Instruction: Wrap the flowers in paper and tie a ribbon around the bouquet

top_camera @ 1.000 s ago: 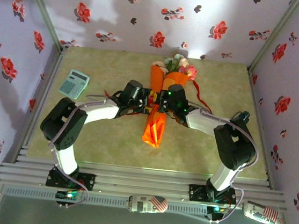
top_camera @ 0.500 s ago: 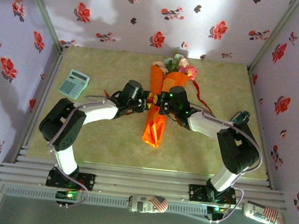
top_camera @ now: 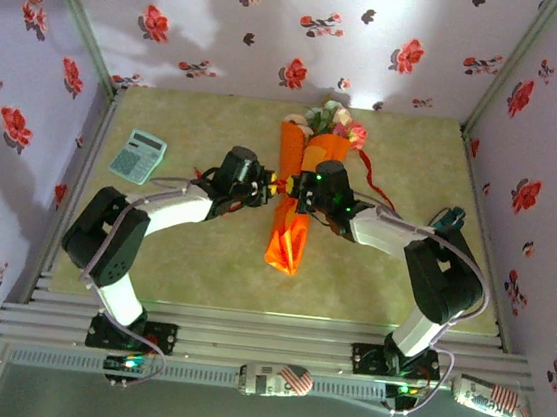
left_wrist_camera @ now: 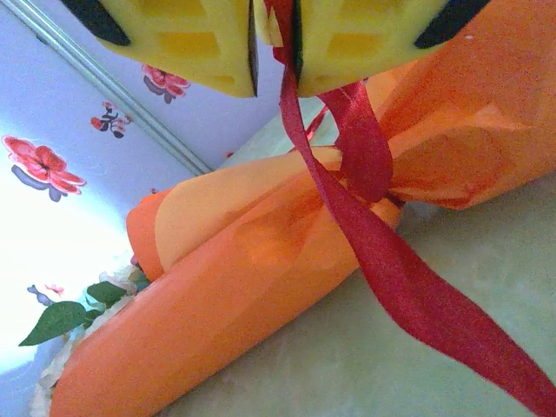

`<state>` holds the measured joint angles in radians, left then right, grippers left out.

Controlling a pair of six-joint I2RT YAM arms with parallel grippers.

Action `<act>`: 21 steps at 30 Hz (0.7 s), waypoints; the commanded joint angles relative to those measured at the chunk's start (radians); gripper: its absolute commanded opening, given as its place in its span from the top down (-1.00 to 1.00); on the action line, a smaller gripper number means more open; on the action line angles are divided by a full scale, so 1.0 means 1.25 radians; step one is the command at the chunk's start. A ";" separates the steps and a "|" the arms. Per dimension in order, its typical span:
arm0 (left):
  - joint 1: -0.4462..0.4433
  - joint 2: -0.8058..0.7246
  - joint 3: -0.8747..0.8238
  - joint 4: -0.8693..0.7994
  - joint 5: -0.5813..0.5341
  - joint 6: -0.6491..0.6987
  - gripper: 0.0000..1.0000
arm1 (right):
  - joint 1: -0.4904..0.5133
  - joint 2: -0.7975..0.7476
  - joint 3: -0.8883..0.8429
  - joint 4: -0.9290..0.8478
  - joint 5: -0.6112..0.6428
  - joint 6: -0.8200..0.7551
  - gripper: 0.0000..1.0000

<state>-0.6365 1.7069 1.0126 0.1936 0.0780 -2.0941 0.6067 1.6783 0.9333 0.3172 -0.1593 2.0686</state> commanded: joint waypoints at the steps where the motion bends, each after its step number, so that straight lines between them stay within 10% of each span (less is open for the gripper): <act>1: 0.005 -0.018 0.005 -0.013 -0.003 -0.343 0.79 | 0.004 0.001 0.008 -0.008 -0.002 -0.013 1.00; 5: 0.015 -0.031 0.016 -0.011 0.001 -0.304 1.00 | 0.002 0.020 0.031 -0.017 -0.037 -0.024 1.00; 12: 0.031 -0.040 0.050 0.016 0.105 -0.207 1.00 | -0.047 -0.015 0.190 -0.317 -0.097 -0.316 0.06; 21: -0.002 0.014 0.091 0.201 0.176 -0.219 1.00 | -0.291 -0.082 0.281 -0.715 -0.087 -0.769 -0.06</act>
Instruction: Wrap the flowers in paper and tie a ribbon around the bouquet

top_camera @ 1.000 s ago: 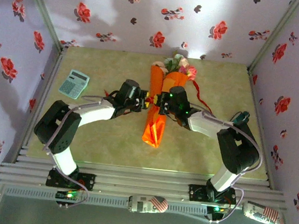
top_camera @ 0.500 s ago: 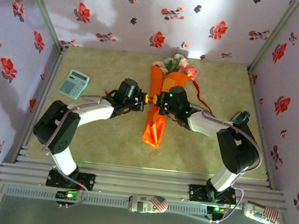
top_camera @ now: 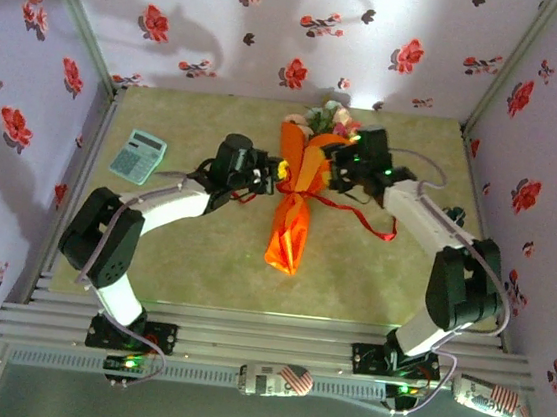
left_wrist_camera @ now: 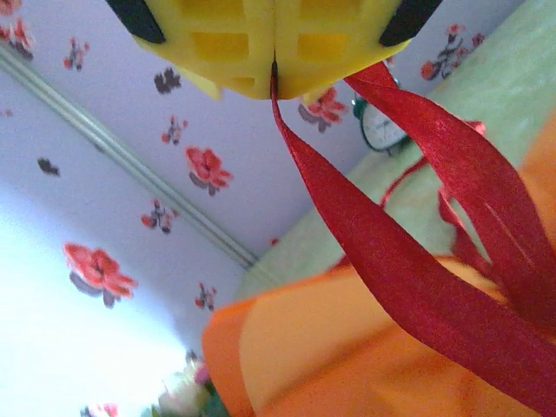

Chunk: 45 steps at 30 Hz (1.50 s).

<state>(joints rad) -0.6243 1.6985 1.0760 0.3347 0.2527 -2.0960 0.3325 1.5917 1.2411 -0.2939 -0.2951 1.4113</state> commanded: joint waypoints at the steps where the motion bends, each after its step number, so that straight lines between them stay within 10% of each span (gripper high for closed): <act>1: -0.016 0.024 0.047 0.097 0.038 -0.220 1.00 | -0.097 -0.004 0.049 -0.270 0.047 -0.289 -0.05; 13: -0.039 0.029 0.051 0.084 0.073 -0.204 1.00 | -0.186 0.446 0.431 -0.438 0.234 -0.736 -0.06; 21: -0.047 0.004 0.019 0.066 0.072 -0.192 1.00 | -0.175 0.581 0.539 -0.486 0.275 -0.778 0.02; 25: -0.047 -0.008 -0.006 0.068 0.072 -0.187 1.00 | -0.174 0.620 0.565 -0.489 0.257 -0.772 0.52; 27: -0.044 -0.010 -0.007 0.066 0.079 -0.169 1.00 | -0.173 0.623 0.583 -0.500 0.275 -0.767 1.00; 35: -0.016 0.029 0.035 -0.018 0.172 0.005 1.00 | -0.114 0.350 0.567 -0.386 0.304 -0.726 1.00; 45: -0.005 0.066 0.045 -0.033 0.188 0.317 1.00 | 0.039 0.307 0.693 -0.181 -0.027 -0.584 1.00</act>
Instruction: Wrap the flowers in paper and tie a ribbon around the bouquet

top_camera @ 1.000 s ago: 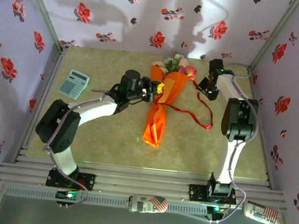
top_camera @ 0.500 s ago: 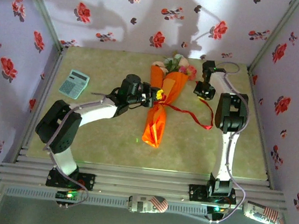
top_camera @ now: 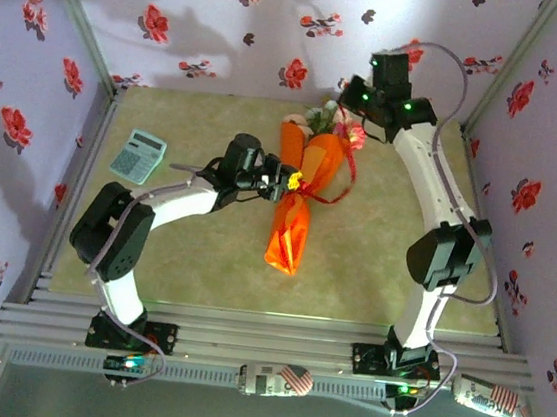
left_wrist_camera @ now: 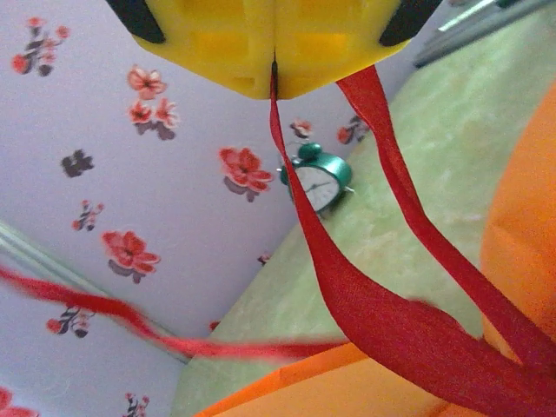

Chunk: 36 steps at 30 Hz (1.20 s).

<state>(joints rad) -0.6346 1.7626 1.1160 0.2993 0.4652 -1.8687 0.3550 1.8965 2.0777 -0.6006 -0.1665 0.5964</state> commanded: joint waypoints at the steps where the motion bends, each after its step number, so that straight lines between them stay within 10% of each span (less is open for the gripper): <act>1: 0.003 0.014 0.003 0.006 0.014 0.169 1.00 | 0.041 0.090 0.062 0.061 -0.152 0.074 1.00; 10: -0.030 -0.016 -0.100 0.013 -0.126 0.517 1.00 | 0.176 0.213 0.236 -0.016 -0.165 0.105 1.00; 31: -0.150 -0.019 -0.264 0.291 -0.399 0.747 1.00 | 0.299 0.317 0.190 -0.263 -0.329 -0.003 1.00; 36: -0.173 -0.015 -0.272 0.320 -0.435 0.777 1.00 | 0.304 0.330 0.237 -0.351 -0.333 -0.072 0.26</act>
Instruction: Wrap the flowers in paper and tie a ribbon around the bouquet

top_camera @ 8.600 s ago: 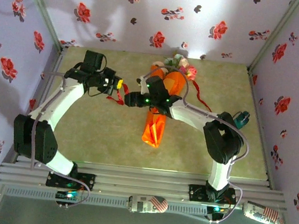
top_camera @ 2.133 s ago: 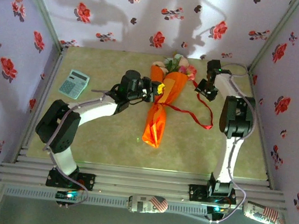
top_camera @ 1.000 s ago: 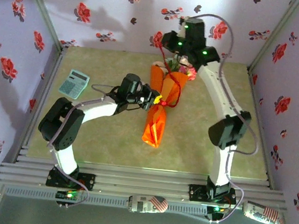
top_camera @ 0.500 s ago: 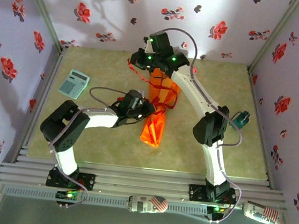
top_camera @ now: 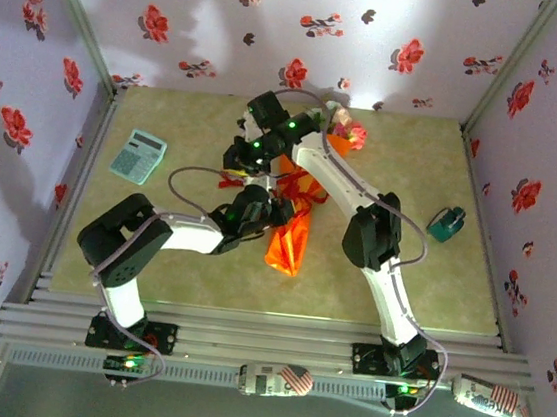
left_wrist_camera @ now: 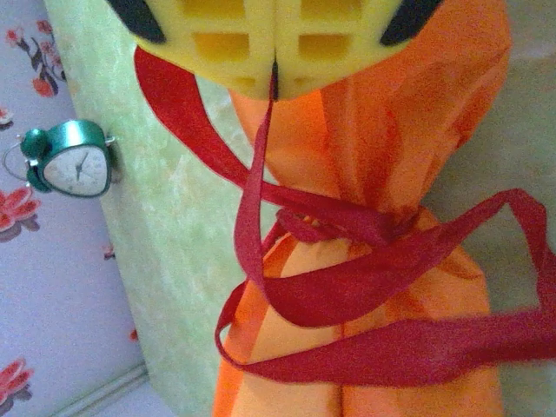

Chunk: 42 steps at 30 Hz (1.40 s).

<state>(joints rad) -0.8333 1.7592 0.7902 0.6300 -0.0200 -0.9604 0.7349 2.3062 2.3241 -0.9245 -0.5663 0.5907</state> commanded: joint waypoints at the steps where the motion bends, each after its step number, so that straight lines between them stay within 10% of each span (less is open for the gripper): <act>1: -0.017 -0.012 -0.011 0.058 -0.051 0.050 1.00 | -0.001 -0.003 0.049 -0.114 0.016 -0.084 0.17; 12: 0.013 -0.063 0.036 -0.054 -0.028 0.012 1.00 | -0.075 -0.247 -0.098 -0.016 0.318 0.005 -0.10; 22: 0.227 -0.002 0.244 -0.333 0.375 -0.275 1.00 | -0.054 -0.659 -0.732 0.277 0.536 0.217 0.23; 42: 0.375 0.242 0.470 -0.361 0.617 -0.475 1.00 | 0.164 -0.206 -0.509 0.178 0.716 0.455 0.14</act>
<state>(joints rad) -0.3805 2.0361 1.3403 0.2024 0.6991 -1.5219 0.9344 1.9934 1.6505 -0.6571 0.2501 1.0630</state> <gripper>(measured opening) 0.054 0.425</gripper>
